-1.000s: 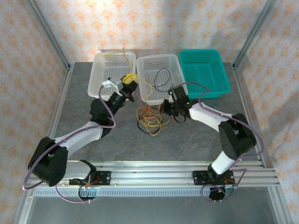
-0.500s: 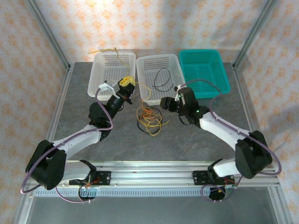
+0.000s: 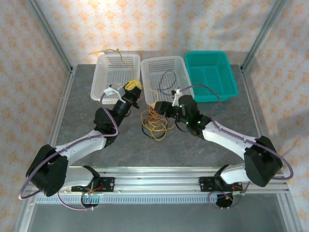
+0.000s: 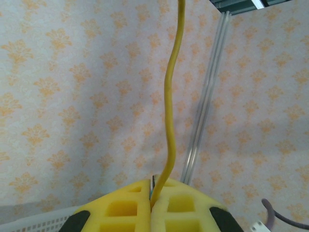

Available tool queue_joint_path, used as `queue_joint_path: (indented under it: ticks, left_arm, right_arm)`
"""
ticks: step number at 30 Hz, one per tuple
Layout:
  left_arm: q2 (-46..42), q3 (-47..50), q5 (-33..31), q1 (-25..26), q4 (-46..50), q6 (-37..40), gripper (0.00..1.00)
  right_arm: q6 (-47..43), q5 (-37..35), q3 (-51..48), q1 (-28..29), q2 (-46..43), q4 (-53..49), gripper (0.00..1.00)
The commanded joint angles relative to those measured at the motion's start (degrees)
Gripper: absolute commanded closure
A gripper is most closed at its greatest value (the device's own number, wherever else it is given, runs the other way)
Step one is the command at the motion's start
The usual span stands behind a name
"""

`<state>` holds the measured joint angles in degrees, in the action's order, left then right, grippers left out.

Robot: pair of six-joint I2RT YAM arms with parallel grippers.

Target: Untangle the cables

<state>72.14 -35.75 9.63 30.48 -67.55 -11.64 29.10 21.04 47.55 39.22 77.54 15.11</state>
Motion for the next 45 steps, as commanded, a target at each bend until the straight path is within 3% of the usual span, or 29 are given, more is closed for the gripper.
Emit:
queue_joint_path:
  ticks: [1, 7, 13, 19, 24, 34, 45]
  left_arm:
    - [0.4, -1.4, -3.8, 0.8, -1.6, -0.7, 1.00]
    - [2.9, -2.7, -6.4, 1.3, -3.0, -2.3, 1.00]
    - [4.7, -2.2, -8.0, 1.6, -3.8, -2.6, 1.00]
    - [1.1, -2.5, -13.4, 1.5, 3.8, 1.6, 1.00]
    - [-3.6, -3.6, -19.7, 0.9, 16.7, 4.3, 1.00]
    - [-10.3, -5.0, -20.5, -5.8, 38.9, -8.6, 1.00]
    - [-12.8, -3.4, -19.3, -6.7, 39.5, -8.3, 1.00]
  right_arm:
    - [-1.5, -0.2, -0.7, 3.2, 0.6, 3.1, 0.44]
    - [-5.4, -1.2, 1.6, 7.6, 2.5, 2.1, 0.44]
    - [-7.0, -3.9, 1.2, 8.2, 1.0, 3.0, 0.44]
    - [-5.9, -24.4, 0.2, 7.1, -0.6, -7.5, 0.46]
    - [-6.1, -24.1, 2.5, 1.8, 3.1, -12.5, 0.49]
    - [-9.0, -26.1, 12.5, -0.8, 16.8, -17.5, 0.53]
    - [-8.9, -21.8, 22.0, -0.7, 26.6, -16.1, 0.54]
